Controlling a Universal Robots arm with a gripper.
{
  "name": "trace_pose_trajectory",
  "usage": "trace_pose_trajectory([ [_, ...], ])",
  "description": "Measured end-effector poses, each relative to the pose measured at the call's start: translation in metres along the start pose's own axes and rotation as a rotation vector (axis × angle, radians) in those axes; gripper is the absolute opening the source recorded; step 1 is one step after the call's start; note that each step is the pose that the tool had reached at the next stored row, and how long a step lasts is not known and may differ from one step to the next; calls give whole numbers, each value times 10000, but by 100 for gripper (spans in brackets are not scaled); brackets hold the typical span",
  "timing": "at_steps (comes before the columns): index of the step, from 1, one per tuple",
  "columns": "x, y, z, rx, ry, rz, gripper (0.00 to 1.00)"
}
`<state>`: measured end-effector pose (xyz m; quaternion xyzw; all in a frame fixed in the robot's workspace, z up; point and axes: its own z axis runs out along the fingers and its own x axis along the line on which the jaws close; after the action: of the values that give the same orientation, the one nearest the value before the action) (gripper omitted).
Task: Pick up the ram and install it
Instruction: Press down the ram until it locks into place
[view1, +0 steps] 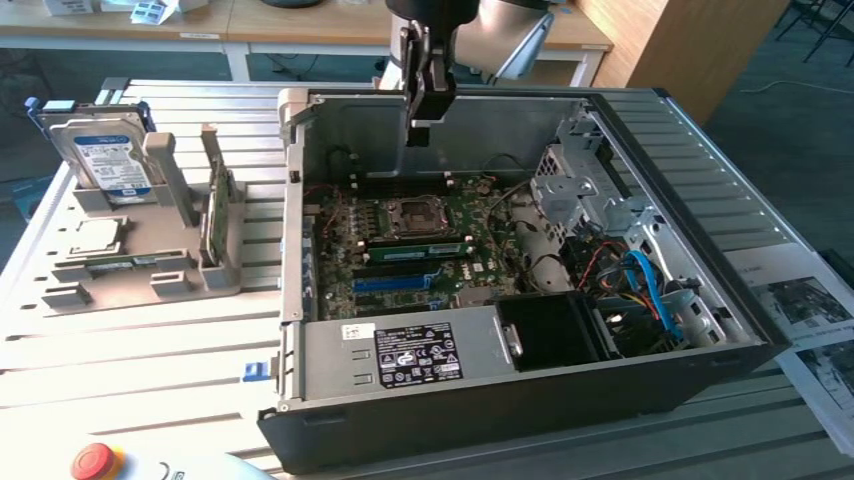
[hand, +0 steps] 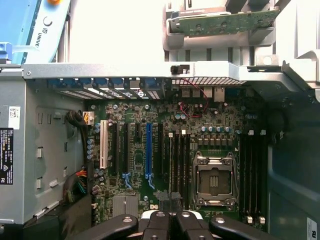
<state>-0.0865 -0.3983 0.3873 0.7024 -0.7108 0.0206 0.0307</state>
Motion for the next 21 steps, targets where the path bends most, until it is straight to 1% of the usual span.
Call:
trace_pose_trajectory([
  [10, 0, 0, 0, 2, 0, 20, 10],
  [16, 0, 0, 2, -8, -1, 149, 10],
  [21, 0, 0, 5, -28, -5, 382, 10],
])
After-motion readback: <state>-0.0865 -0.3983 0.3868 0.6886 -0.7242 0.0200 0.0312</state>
